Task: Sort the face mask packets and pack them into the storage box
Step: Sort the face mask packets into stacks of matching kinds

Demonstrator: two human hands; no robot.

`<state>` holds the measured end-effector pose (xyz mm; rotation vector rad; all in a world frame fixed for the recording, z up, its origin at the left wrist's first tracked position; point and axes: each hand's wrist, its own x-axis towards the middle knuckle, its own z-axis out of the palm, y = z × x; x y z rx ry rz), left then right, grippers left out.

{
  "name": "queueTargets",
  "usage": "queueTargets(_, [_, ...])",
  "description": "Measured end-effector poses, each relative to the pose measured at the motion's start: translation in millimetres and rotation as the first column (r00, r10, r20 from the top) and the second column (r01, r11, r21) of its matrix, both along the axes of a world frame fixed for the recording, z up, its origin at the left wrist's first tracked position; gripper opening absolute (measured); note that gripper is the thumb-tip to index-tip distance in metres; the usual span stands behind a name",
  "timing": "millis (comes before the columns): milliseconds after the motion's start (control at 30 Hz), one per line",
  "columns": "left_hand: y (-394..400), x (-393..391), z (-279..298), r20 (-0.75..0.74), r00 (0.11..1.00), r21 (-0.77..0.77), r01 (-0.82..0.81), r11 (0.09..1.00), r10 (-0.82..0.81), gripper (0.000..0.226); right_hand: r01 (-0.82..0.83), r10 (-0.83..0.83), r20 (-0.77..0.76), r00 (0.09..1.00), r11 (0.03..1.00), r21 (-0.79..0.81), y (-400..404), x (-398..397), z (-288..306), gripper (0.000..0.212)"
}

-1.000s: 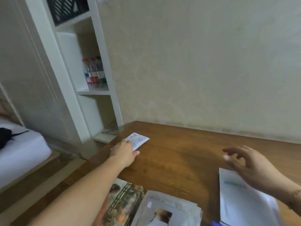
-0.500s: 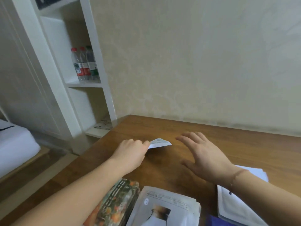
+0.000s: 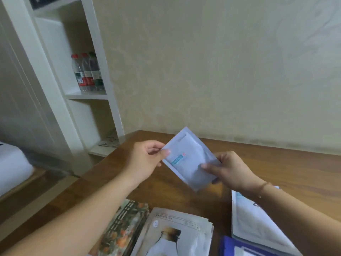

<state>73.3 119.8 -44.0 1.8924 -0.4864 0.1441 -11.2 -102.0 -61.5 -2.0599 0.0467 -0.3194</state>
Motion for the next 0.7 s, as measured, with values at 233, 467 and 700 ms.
queueTargets(233, [-62.7, -4.4, 23.9, -0.243, 0.951, -0.159, 0.154, 0.975, -0.189, 0.006, 0.012, 0.02, -0.127, 0.992, 0.968, 0.25, -29.6, -57.2, 3.7, 0.018])
queueTargets(467, [-144.0, -15.5, 6.6, -0.257, 0.918, 0.088, 0.334, 0.938, -0.303, 0.003, 0.193, -0.153, -0.171, 0.973, 0.948, 0.253, -73.0, -126.2, -3.1, 0.059])
queueTargets(700, [-163.0, -32.0, -25.8, -0.24, 0.921, 0.491, 0.389, 0.78, -0.308, 0.013, 0.144, -0.12, -0.325, 0.938, 0.988, 0.052, -79.1, -147.2, -16.2, 0.059])
